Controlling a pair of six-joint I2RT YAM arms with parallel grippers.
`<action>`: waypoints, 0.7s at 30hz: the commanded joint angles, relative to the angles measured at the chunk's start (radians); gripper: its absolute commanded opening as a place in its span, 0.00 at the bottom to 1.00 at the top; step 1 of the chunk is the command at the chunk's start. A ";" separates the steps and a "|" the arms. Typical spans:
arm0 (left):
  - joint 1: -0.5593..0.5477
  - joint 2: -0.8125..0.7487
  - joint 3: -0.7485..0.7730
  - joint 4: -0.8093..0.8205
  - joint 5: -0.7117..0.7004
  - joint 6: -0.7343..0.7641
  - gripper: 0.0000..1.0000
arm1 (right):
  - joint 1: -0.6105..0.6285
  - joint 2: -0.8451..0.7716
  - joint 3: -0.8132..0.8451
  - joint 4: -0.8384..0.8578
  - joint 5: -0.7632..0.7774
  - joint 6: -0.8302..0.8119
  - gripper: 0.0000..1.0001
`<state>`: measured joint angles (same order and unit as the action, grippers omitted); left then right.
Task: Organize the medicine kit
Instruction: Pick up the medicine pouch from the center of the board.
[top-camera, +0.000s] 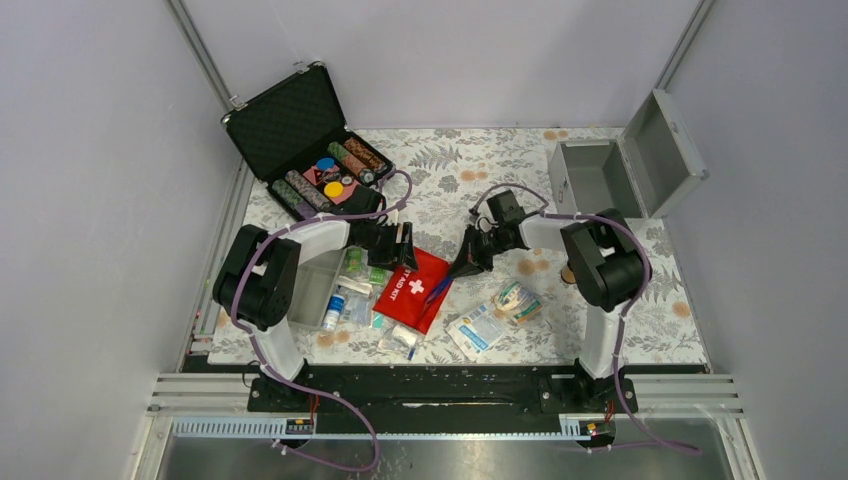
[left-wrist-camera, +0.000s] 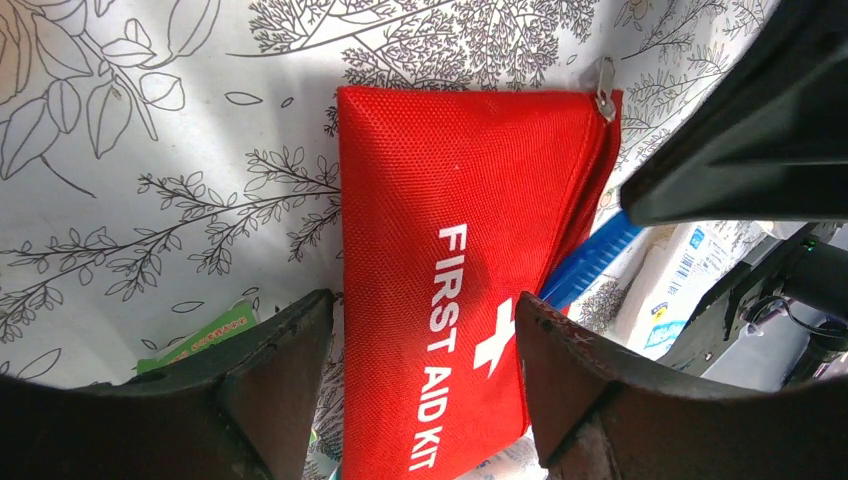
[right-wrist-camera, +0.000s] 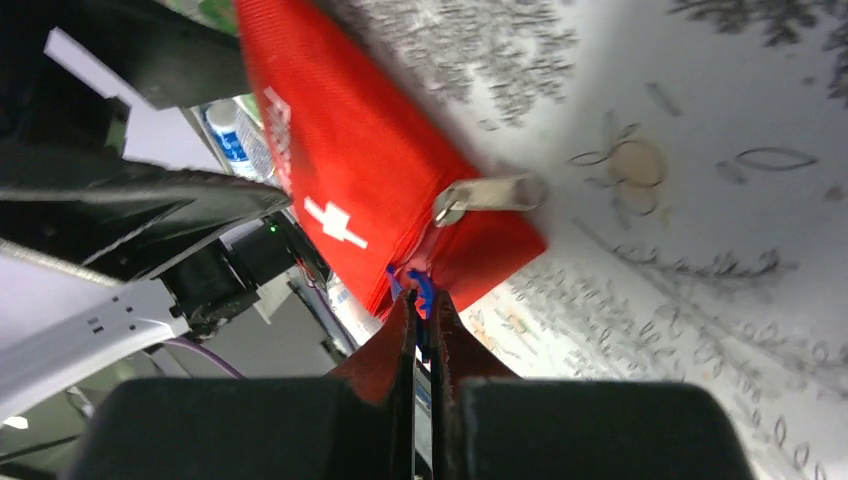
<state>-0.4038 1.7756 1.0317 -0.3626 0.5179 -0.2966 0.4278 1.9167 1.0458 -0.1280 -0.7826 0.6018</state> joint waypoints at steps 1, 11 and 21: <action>-0.001 0.015 -0.007 -0.004 0.008 -0.011 0.66 | -0.001 0.069 0.011 0.034 -0.034 0.082 0.00; -0.001 0.060 -0.023 0.014 0.058 -0.025 0.53 | -0.001 0.076 -0.012 0.067 -0.067 0.052 0.00; -0.003 0.162 0.010 0.089 0.264 -0.062 0.33 | -0.001 0.015 -0.023 0.026 -0.047 -0.058 0.00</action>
<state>-0.3969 1.8549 1.0283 -0.2993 0.6537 -0.3408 0.4255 1.9709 1.0214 -0.0856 -0.8581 0.6220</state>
